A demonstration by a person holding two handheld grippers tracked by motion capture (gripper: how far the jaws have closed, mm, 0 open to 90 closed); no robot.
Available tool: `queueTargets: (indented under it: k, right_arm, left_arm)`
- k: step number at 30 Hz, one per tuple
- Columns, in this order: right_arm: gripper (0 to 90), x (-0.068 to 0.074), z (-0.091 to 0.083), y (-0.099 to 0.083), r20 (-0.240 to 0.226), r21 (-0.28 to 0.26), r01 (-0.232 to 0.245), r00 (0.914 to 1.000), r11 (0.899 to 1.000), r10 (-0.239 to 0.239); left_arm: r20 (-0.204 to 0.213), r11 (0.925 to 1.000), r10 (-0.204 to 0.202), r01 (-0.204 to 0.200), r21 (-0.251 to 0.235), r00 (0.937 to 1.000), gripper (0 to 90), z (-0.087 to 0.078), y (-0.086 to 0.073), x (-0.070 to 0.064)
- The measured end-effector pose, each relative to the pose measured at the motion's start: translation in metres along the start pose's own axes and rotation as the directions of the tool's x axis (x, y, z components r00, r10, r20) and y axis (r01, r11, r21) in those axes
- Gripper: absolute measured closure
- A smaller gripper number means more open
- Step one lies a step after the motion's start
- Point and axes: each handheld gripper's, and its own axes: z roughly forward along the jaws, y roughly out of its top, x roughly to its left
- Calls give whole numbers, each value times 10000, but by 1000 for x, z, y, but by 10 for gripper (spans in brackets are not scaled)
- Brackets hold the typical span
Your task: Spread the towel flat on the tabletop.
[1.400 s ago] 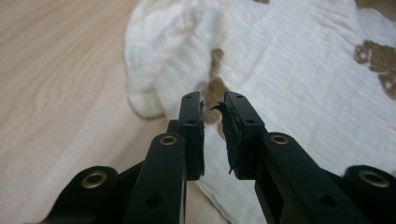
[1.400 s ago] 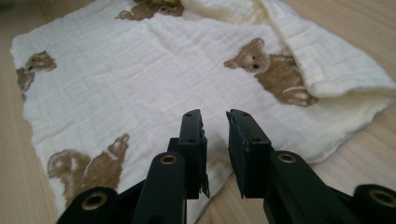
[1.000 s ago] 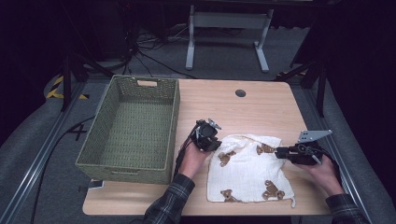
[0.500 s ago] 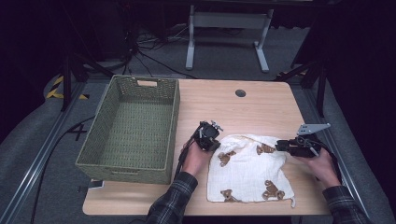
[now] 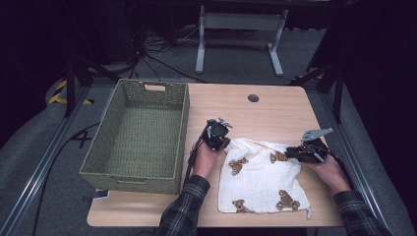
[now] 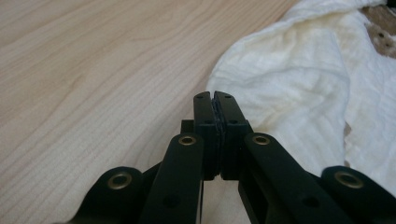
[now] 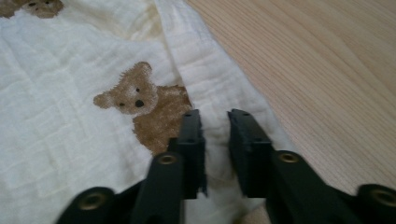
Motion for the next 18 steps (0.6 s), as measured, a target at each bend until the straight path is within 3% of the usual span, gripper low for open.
queueTargets:
  k: [3,11,13,18]
  right_arm:
    - [872,-1,-3,1,-23,-95,-100,9999,9999,100]
    - [873,-20,-14,13,23,-925,-443,9990,9947,447]
    - [873,-25,-15,15,56,-1071,-568,9983,9926,577]
    - [868,-42,-11,17,472,-1237,-855,9946,9886,919]
  left_arm:
    - [-29,9993,-213,212,-306,9998,890,0,3,3]
    - [-217,9941,-483,460,-982,9986,890,2,20,19]
    - [-223,9936,-519,493,-1020,9984,890,4,24,24]
    - [-765,9955,-543,480,-812,9956,887,10,30,32]
